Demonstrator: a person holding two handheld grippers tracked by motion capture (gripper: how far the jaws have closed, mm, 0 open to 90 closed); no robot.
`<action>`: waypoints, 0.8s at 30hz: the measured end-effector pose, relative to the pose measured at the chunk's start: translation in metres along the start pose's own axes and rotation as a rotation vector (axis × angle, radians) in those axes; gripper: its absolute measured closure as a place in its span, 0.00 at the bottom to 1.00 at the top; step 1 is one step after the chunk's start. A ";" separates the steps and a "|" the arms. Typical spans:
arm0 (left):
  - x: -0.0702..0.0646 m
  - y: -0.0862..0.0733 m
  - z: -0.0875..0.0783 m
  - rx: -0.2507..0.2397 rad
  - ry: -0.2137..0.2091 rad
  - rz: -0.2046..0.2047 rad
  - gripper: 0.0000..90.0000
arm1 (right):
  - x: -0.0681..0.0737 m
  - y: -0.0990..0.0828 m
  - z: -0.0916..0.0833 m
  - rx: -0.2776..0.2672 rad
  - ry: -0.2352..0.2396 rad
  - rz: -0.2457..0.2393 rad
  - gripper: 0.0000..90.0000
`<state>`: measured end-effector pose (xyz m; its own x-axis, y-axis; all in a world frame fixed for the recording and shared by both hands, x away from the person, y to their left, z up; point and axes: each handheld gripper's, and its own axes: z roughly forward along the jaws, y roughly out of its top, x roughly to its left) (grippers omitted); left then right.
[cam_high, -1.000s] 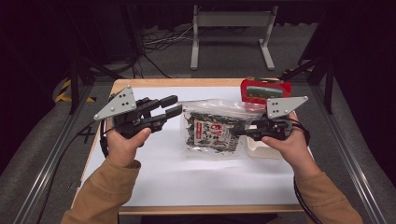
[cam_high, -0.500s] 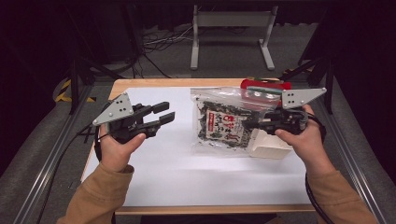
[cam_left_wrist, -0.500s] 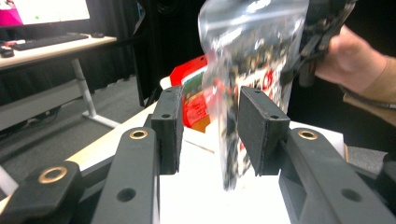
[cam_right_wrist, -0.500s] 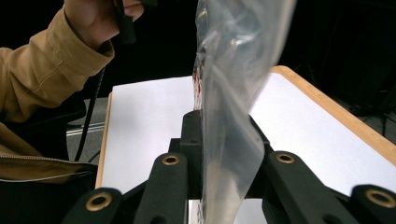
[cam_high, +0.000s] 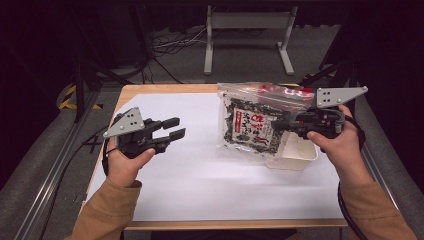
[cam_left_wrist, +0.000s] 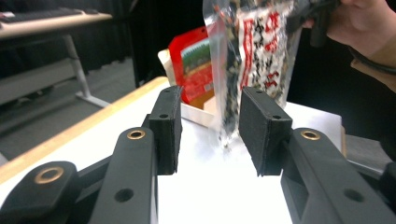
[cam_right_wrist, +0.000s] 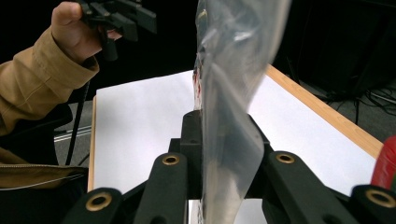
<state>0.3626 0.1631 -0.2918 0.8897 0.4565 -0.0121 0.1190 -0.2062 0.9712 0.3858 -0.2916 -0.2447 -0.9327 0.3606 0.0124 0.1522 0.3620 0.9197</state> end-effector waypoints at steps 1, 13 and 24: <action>0.001 -0.001 0.000 0.011 -0.001 -0.001 0.66 | -0.001 0.001 -0.001 0.001 -0.005 0.005 0.84; 0.012 -0.011 0.000 0.027 0.014 -0.033 0.65 | -0.007 0.007 -0.017 -0.003 -0.057 0.031 0.84; 0.019 -0.017 -0.001 0.027 0.005 -0.048 0.63 | -0.010 0.016 -0.039 -0.011 -0.133 0.027 0.84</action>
<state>0.3769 0.1759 -0.3083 0.8805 0.4706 -0.0576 0.1737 -0.2073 0.9627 0.3847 -0.3228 -0.2152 -0.8767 0.4808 -0.0140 0.1723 0.3410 0.9241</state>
